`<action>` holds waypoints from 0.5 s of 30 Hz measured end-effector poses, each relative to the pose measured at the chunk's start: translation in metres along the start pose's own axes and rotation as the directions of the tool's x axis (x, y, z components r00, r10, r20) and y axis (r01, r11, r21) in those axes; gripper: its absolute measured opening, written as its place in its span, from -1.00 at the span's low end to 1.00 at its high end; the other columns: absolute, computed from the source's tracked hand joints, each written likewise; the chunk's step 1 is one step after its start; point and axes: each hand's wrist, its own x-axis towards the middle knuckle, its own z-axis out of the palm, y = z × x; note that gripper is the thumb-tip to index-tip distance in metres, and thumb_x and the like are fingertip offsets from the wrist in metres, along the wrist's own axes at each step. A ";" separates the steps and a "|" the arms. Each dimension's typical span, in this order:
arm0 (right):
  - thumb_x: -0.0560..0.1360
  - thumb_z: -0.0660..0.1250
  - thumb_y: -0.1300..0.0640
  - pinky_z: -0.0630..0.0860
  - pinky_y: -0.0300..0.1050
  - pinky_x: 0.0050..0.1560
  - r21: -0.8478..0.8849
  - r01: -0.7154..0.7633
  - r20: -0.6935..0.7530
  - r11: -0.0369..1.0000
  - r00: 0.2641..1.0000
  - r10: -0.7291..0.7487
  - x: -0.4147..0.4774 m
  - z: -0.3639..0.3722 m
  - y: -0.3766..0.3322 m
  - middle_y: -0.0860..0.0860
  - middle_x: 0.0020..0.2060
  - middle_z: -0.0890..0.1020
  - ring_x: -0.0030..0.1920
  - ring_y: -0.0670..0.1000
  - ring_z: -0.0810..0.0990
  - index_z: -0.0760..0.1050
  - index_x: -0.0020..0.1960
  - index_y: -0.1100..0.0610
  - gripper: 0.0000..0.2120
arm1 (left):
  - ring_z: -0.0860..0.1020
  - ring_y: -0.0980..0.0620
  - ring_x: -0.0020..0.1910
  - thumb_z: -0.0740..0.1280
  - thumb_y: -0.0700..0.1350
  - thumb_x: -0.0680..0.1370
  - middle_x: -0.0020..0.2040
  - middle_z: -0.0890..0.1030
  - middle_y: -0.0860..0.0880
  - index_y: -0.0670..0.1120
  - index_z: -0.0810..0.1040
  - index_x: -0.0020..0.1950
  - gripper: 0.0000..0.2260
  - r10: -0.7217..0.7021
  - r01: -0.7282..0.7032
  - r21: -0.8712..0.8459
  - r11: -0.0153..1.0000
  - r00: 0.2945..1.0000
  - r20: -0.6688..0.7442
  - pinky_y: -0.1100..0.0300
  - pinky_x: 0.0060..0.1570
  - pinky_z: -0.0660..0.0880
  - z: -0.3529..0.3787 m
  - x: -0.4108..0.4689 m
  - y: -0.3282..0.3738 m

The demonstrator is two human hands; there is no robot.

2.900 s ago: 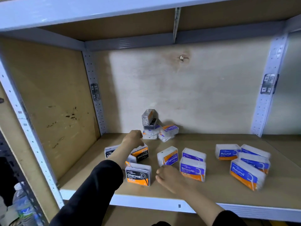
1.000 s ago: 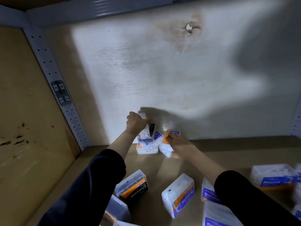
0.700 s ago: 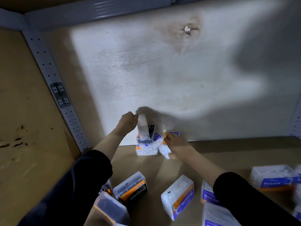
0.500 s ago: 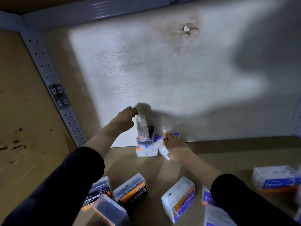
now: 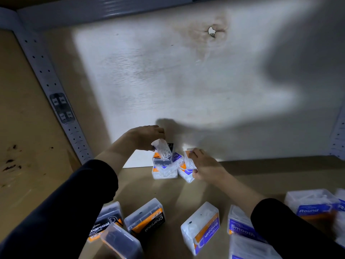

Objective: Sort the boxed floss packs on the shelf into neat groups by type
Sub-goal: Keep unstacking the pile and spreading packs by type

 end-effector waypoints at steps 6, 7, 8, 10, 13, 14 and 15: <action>0.41 0.28 0.29 0.51 -0.14 0.09 0.010 0.090 0.122 0.996 0.988 -0.091 -0.012 -0.012 0.013 0.25 0.24 0.49 0.26 0.20 0.46 0.37 0.31 0.33 -0.53 | 0.40 -0.04 0.29 0.36 -0.08 0.49 0.27 0.45 -0.08 -0.12 0.44 0.30 -0.61 -0.094 0.092 -0.113 0.989 0.995 -0.016 0.14 0.21 0.37 -0.001 0.008 0.004; 0.50 0.23 0.26 0.37 -0.08 0.27 -0.010 0.079 0.206 0.997 0.976 -0.075 -0.014 -0.011 0.016 0.20 0.38 0.34 0.38 0.15 0.34 0.26 0.41 0.30 -0.52 | 0.41 -0.05 0.28 0.36 -0.09 0.49 0.25 0.46 -0.09 -0.12 0.45 0.29 -0.62 -0.107 0.104 -0.132 0.986 0.994 -0.014 0.14 0.19 0.38 -0.002 0.010 0.005; 0.54 0.19 0.20 0.29 -0.07 0.34 0.034 0.030 0.271 0.999 0.962 -0.038 -0.015 -0.010 0.019 0.15 0.43 0.27 0.42 0.10 0.27 0.22 0.44 0.25 -0.52 | 0.42 -0.06 0.27 0.36 -0.10 0.49 0.25 0.47 -0.09 -0.12 0.46 0.29 -0.62 -0.119 0.116 -0.146 0.982 0.993 -0.012 0.15 0.16 0.39 -0.003 0.011 0.005; 0.53 0.25 0.09 0.32 -0.09 0.31 0.129 -0.006 0.263 0.992 0.964 -0.029 -0.014 -0.010 0.022 0.10 0.39 0.32 0.38 0.08 0.33 0.31 0.39 0.22 -0.53 | 0.44 -0.07 0.25 0.37 -0.11 0.48 0.24 0.48 -0.10 -0.13 0.47 0.29 -0.62 -0.137 0.134 -0.163 0.977 0.991 -0.006 0.16 0.13 0.40 -0.004 0.013 0.007; 0.44 0.40 0.08 0.36 -0.19 0.18 0.328 -0.174 0.152 0.928 0.980 0.130 -0.011 -0.011 0.024 0.09 0.27 0.45 0.25 0.08 0.46 0.47 0.24 0.24 -0.57 | 0.47 -0.09 0.23 0.39 -0.12 0.47 0.24 0.50 -0.10 -0.13 0.48 0.29 -0.61 -0.162 0.158 -0.183 0.970 0.987 -0.005 0.16 0.11 0.41 -0.003 0.016 0.007; 0.41 0.43 0.08 0.36 -0.23 0.10 0.377 -0.217 0.118 0.900 0.976 0.185 -0.009 -0.010 0.025 0.10 0.22 0.49 0.20 0.08 0.49 0.50 0.20 0.24 -0.58 | 0.47 -0.09 0.23 0.39 -0.13 0.47 0.25 0.50 -0.10 -0.12 0.48 0.30 -0.60 -0.169 0.166 -0.191 0.968 0.986 -0.001 0.16 0.12 0.40 -0.003 0.016 0.007; 0.38 0.46 0.08 0.35 -0.25 0.01 0.413 -0.263 0.110 0.872 0.965 0.239 -0.006 -0.009 0.026 0.12 0.17 0.52 0.13 0.08 0.51 0.52 0.17 0.25 -0.58 | 0.47 -0.09 0.24 0.40 -0.13 0.47 0.26 0.50 -0.10 -0.11 0.47 0.30 -0.59 -0.176 0.174 -0.202 0.964 0.984 0.005 0.16 0.12 0.40 -0.004 0.017 0.006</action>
